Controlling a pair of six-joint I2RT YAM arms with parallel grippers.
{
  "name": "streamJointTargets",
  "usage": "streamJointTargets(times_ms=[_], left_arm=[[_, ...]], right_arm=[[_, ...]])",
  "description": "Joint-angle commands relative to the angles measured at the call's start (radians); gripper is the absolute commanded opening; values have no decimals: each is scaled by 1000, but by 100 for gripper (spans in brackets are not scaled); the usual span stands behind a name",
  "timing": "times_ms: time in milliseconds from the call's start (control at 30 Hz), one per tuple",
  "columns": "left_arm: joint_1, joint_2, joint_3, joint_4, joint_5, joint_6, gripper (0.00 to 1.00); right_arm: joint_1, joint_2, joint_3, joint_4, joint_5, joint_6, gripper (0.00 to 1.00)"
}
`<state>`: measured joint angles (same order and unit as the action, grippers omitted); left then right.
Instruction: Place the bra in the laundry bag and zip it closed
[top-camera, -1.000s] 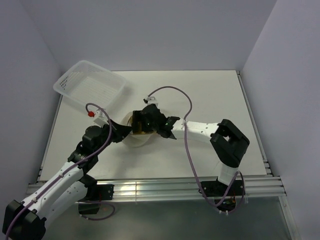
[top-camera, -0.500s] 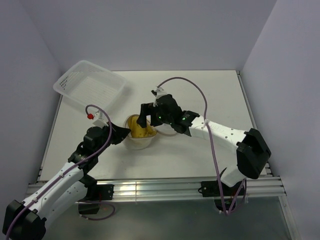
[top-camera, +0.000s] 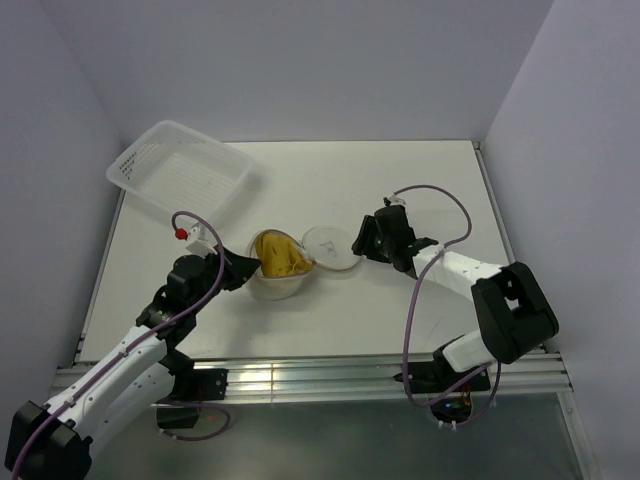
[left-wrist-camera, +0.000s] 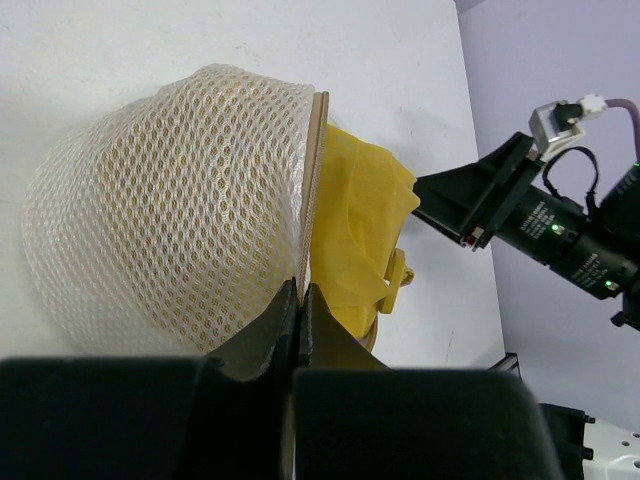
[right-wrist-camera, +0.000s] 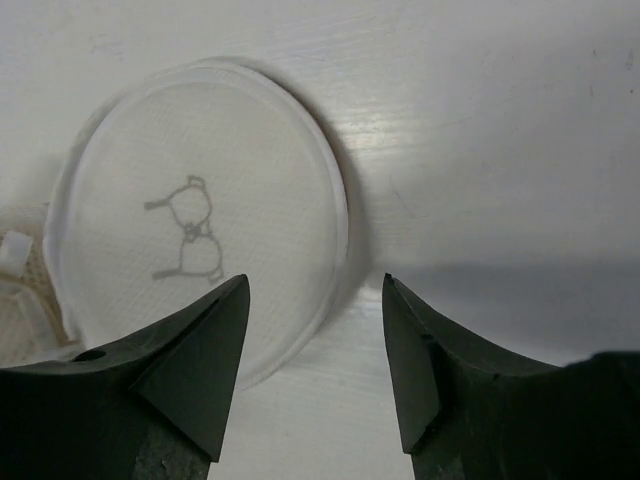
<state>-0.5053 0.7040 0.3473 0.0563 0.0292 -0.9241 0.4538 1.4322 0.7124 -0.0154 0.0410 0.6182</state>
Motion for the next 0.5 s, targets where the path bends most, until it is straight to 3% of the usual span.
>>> streamJointTargets(times_ms=[0,133,367,433,467], left_arm=[[1,5,7,40,6,30,0],[1,11,12,40,12,34,0],[1,12,12,40,15,36,0],[2,14,12,43,15,37,0],[2,18,10,46,15,39,0]], right_arm=[[-18,68,-5,115,-9,26,64],[-26,128,2,164,-76,52,64],[-47,209,30,207,-72,87,54],[-53,221,30,219,-82,98,40],[-56,218,27,238,-87,115,16]])
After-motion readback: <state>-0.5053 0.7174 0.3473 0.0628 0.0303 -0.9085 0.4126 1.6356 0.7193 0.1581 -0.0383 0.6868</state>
